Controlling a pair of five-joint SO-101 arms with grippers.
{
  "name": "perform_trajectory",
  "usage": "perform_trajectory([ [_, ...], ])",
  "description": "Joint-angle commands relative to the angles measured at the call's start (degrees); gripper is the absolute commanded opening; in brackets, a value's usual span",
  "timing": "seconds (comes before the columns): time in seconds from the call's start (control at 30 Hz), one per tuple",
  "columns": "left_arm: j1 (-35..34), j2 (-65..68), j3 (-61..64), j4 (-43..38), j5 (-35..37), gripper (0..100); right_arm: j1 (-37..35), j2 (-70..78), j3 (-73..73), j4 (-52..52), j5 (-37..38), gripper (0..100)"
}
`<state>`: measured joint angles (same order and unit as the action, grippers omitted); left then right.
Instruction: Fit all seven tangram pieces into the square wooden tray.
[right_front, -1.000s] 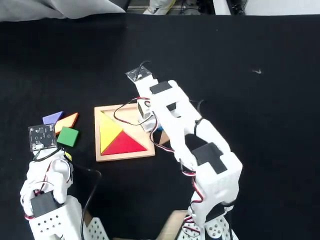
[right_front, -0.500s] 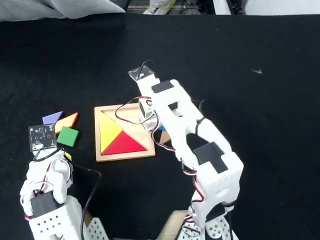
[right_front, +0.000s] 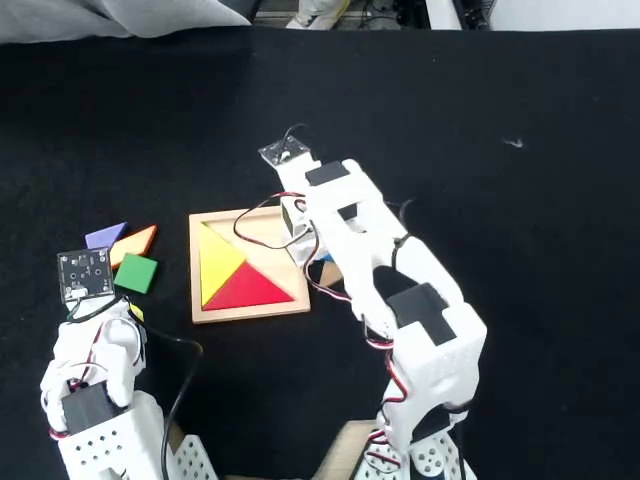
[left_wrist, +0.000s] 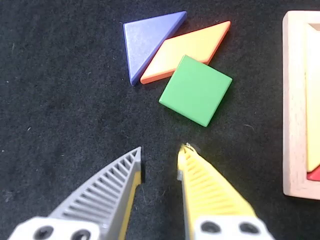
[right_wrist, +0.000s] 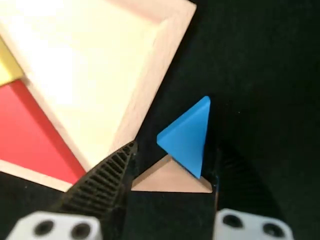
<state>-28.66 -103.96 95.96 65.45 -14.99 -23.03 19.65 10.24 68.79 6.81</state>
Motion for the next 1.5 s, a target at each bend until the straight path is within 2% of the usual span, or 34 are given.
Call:
perform_trajectory([
  [0.0,0.1,-0.4,-0.9,-0.2,-0.3,13,1.3,0.7,-0.2,-1.8,0.4,23.3],
  [0.1,0.1,-0.4,-0.8,-0.2,-0.3,13,1.3,2.8,-0.8,-2.6,0.4,22.5],
  [0.3,0.1,-0.4,-0.8,-0.2,-0.3,13,1.3,3.1,-2.2,-2.9,0.4,14.5],
  [0.57,0.1,-0.4,-0.8,-0.2,-0.3,13,1.3,3.1,-2.8,-2.9,0.2,14.6],
  [0.8,0.1,-0.4,-0.8,-0.2,-0.3,13,1.1,3.0,-2.9,-3.0,0.4,25.2],
  [1.2,0.1,-0.4,-0.8,-0.2,-0.4,13,1.2,3.5,-3.6,-3.0,0.4,11.0],
  [1.47,0.2,-0.4,-0.7,-0.2,-0.4,13,1.3,2.9,-3.8,-2.8,0.4,10.6],
])
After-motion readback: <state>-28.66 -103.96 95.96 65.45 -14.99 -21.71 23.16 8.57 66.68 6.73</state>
